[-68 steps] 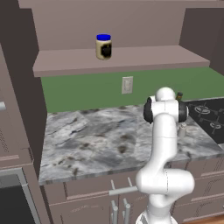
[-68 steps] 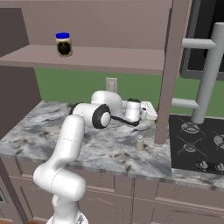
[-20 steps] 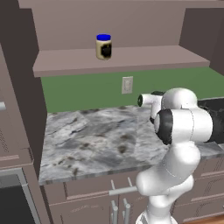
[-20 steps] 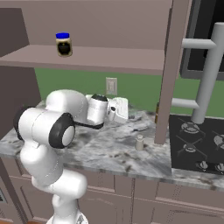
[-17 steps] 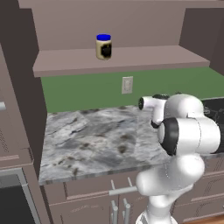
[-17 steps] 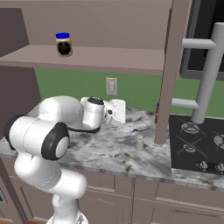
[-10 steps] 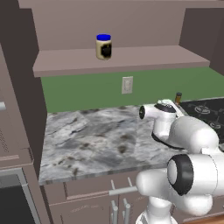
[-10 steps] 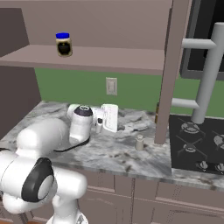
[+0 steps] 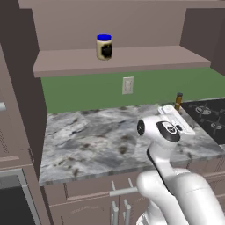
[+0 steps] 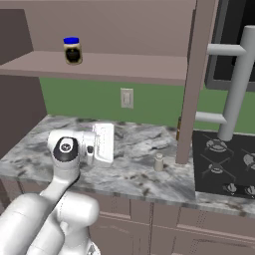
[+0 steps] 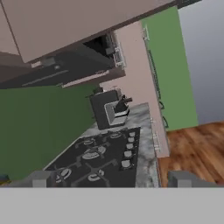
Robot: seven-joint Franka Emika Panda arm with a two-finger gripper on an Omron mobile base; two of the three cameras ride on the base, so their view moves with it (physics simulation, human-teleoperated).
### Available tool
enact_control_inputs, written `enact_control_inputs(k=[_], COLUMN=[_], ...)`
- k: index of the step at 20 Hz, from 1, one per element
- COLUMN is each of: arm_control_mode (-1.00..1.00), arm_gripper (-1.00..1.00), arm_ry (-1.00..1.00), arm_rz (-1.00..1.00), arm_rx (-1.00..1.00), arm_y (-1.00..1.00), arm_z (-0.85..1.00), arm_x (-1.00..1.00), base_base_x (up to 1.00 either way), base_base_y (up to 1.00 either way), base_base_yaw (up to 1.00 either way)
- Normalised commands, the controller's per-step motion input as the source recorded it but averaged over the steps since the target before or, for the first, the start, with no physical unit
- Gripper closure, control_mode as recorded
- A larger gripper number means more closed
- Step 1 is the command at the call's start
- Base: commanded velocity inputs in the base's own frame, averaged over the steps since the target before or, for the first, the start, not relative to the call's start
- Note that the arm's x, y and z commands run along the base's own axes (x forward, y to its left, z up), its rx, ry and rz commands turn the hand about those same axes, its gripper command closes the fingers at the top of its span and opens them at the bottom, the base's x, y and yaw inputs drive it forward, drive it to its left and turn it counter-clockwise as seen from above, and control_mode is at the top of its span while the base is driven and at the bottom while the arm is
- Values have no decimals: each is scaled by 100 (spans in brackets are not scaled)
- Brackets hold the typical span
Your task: Collect the turmeric, mayonnaise, and shaker from the cabinet and place them next to the stove.
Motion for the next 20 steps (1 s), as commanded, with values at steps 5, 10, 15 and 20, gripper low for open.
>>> enact_control_inputs(k=[5,10,15,20], arm_control_mode=[-100,-100,-100,-100], arm_gripper=[-100,-100,-100,-100], arm_ry=[-7,-2,-1,-5], arm_rz=[7,15,23,25], arm_rx=[-1,-4,-8,-7], arm_y=[36,36,39,35], arm_z=[59,63,59,60], arm_x=[-71,-65,-62,-56], base_base_x=[0,0,0,0], base_base_y=[0,0,0,0], base_base_yaw=[0,0,0,0])
